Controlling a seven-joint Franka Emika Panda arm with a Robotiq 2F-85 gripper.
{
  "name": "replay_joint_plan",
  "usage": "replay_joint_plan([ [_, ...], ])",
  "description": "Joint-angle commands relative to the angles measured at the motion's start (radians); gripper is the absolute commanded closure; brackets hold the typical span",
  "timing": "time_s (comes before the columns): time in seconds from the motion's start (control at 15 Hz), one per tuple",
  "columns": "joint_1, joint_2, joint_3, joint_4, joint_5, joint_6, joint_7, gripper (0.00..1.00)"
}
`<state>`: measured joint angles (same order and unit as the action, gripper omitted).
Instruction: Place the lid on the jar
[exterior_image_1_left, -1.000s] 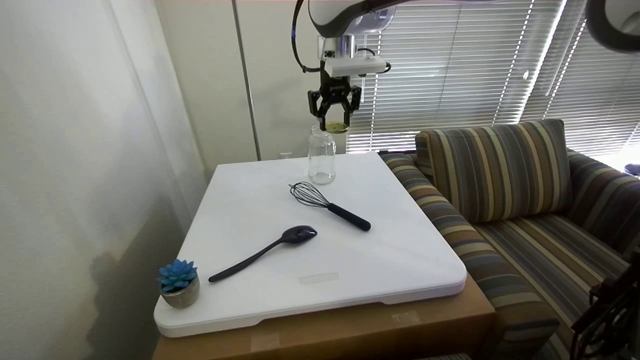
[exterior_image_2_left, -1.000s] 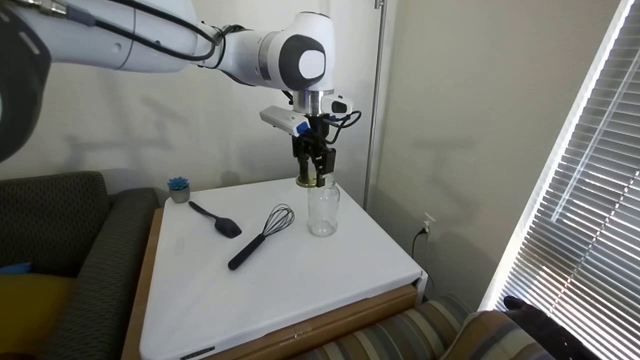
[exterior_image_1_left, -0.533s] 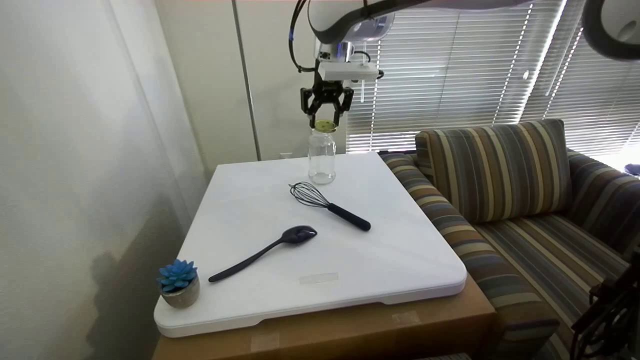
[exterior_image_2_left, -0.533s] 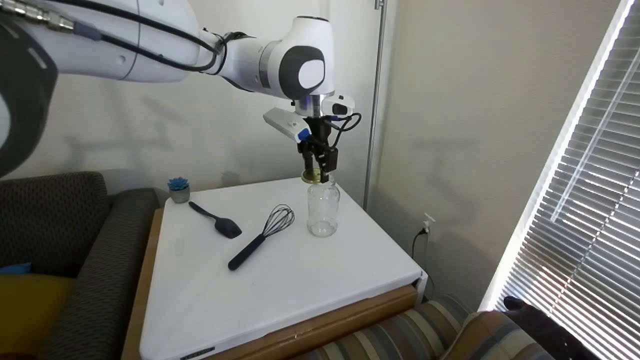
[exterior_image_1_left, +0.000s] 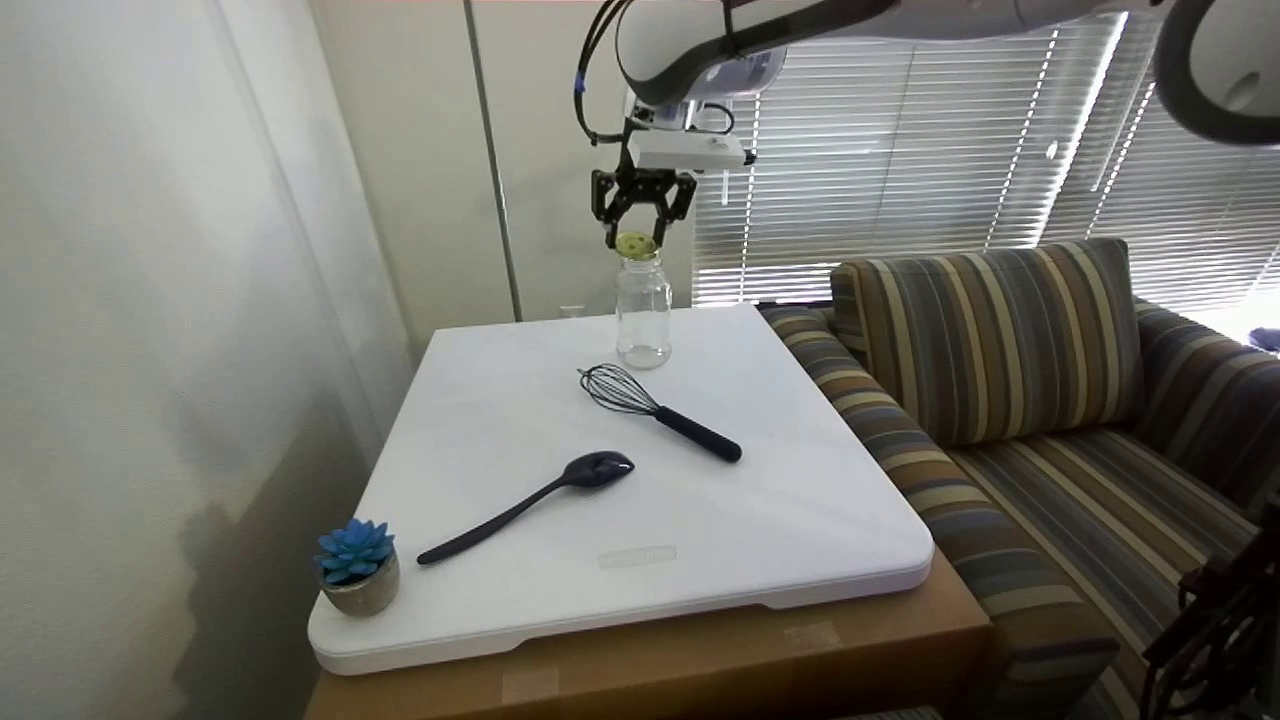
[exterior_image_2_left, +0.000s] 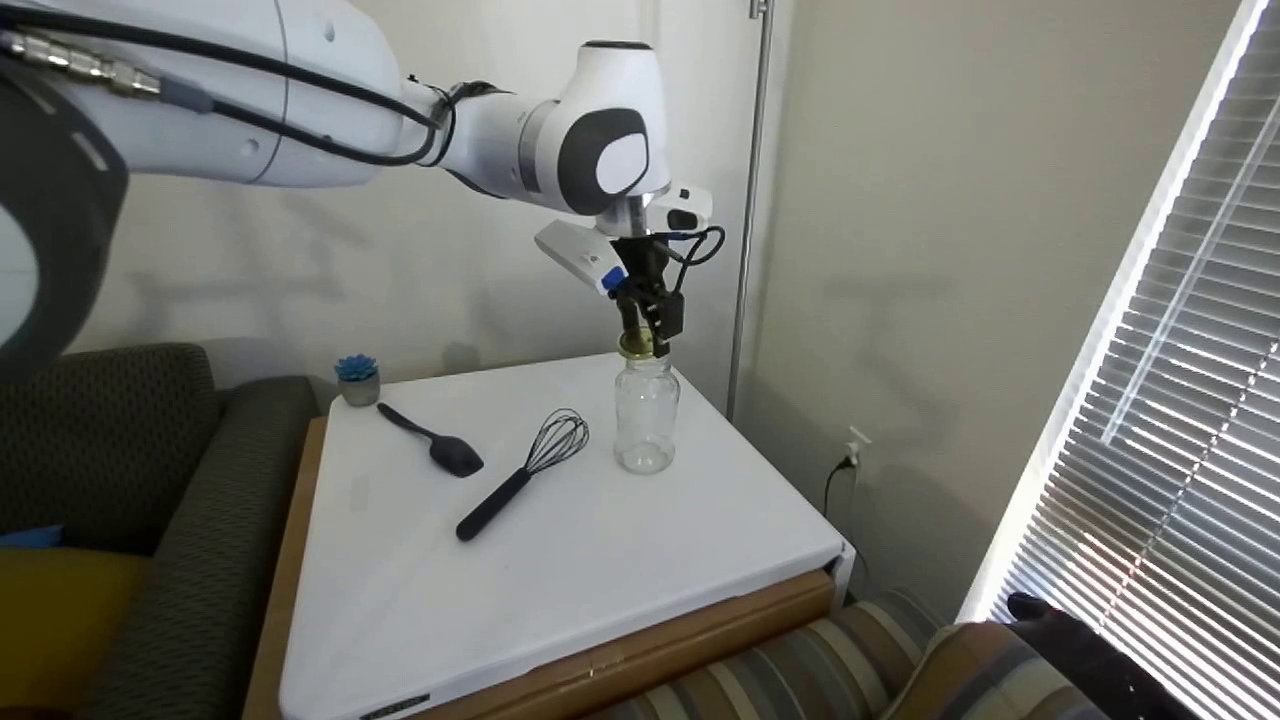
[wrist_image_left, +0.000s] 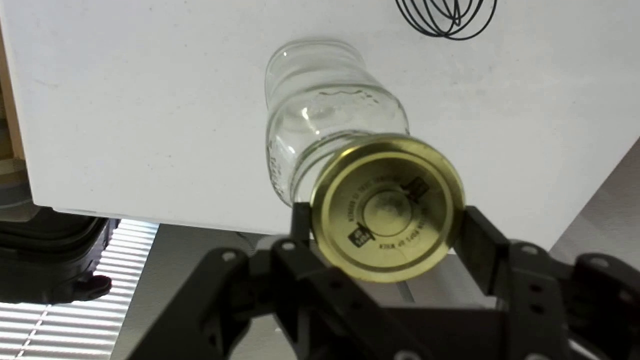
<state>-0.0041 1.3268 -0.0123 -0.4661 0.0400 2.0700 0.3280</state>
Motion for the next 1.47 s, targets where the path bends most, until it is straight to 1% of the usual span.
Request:
replay_joint_plan([
  [0.0,0.004,0.045,-0.014,0.108,-0.004,-0.061,0.026,0.53],
  [0.07,0.005,-0.019,-0.014,0.001,-0.008,-0.026,0.040,0.53],
  [0.33,0.000,-0.026,-0.020,-0.001,-0.012,-0.033,0.069,0.53],
  [0.67,-0.013,-0.041,-0.016,-0.005,-0.006,-0.059,0.072,0.53],
  [1.13,-0.022,-0.051,-0.004,-0.014,0.004,-0.147,0.060,0.53],
  [1.4,-0.020,-0.046,-0.004,-0.011,0.005,-0.177,0.063,0.53],
])
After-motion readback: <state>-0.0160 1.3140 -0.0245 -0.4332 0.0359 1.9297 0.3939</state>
